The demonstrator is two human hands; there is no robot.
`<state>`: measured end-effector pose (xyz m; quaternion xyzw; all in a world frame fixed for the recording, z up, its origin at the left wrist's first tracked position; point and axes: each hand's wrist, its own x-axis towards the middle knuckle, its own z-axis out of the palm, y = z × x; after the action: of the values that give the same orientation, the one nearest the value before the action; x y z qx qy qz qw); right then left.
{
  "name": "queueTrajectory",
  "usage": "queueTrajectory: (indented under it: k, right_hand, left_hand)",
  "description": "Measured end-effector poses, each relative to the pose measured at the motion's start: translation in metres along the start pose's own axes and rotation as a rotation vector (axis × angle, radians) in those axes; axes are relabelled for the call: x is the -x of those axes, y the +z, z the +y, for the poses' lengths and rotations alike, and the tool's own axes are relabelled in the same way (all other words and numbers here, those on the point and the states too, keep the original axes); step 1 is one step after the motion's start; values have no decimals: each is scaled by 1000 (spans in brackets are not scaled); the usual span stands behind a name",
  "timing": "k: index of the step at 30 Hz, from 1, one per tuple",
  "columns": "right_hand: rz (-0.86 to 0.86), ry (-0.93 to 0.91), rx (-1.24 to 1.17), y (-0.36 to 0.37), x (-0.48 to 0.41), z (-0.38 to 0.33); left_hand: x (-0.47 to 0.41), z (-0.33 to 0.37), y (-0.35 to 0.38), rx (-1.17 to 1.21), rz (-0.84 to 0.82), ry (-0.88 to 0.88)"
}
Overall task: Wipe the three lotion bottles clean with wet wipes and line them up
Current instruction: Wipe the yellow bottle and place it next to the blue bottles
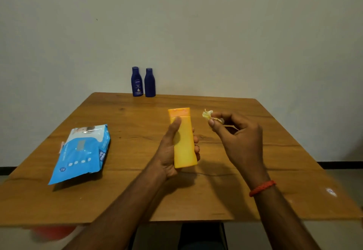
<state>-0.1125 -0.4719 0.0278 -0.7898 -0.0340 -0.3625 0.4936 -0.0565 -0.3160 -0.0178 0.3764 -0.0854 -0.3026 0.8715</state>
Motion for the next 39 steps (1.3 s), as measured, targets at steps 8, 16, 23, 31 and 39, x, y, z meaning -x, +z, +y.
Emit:
queueTrajectory:
  k: [8, 16, 23, 31, 39]
  right_hand:
    - [5, -133, 40, 17, 10, -28]
    - [-2, -378, 332, 36, 25, -38]
    - [-198, -558, 588, 46, 57, -53]
    - [14, -422, 509, 18, 32, -44]
    - [-91, -589, 504, 39, 56, -65]
  left_hand:
    - [24, -6, 5, 41, -51, 41]
    - [34, -8, 12, -15, 58, 174]
    - [34, -11, 10, -9, 122, 228]
    - [44, -4, 20, -109, 53, 163]
    - [45, -12, 17, -224, 147, 312]
